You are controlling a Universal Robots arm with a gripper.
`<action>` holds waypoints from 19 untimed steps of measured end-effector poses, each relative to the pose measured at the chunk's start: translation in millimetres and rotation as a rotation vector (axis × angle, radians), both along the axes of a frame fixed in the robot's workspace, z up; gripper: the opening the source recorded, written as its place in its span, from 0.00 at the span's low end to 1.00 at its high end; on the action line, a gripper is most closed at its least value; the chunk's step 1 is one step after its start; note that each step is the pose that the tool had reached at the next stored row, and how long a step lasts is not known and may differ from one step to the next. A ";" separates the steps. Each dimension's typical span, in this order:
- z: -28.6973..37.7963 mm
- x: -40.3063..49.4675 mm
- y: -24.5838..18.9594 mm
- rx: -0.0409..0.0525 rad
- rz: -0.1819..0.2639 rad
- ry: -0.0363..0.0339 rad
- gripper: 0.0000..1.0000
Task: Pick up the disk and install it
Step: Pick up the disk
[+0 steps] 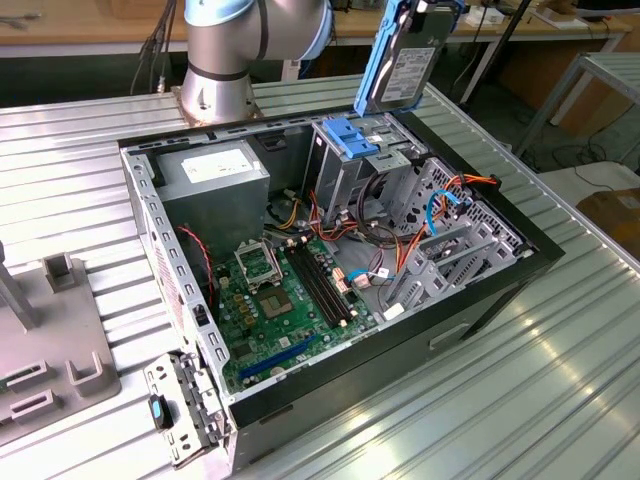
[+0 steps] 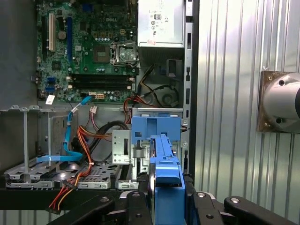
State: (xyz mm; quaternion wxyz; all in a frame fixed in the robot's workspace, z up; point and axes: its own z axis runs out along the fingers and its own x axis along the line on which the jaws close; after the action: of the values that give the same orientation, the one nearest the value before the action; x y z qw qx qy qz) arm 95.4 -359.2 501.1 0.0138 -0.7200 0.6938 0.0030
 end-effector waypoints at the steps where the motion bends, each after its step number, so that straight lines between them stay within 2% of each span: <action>1: 0.0 1.5 0.0 0.0000 0.000 0.0000 0.37; 8: 0.0 12.4 0.0 0.0000 0.000 0.0000 0.37; 10: -0.1 18.1 0.0 0.0001 0.000 0.0001 0.37; 13: 0.0 18.1 -6.7 0.0027 0.000 0.0000 0.37; 15: 0.0 18.1 -16.6 0.0054 0.000 0.0001 0.37; 17: 0.0 18.1 -23.1 0.0053 0.000 0.0000 0.37; 19: 0.0 18.1 -27.4 0.0054 0.000 0.0001 0.37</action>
State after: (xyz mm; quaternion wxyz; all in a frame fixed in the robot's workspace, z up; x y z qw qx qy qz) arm 113.5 -386.6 501.1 0.0158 -0.7200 0.6938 0.0049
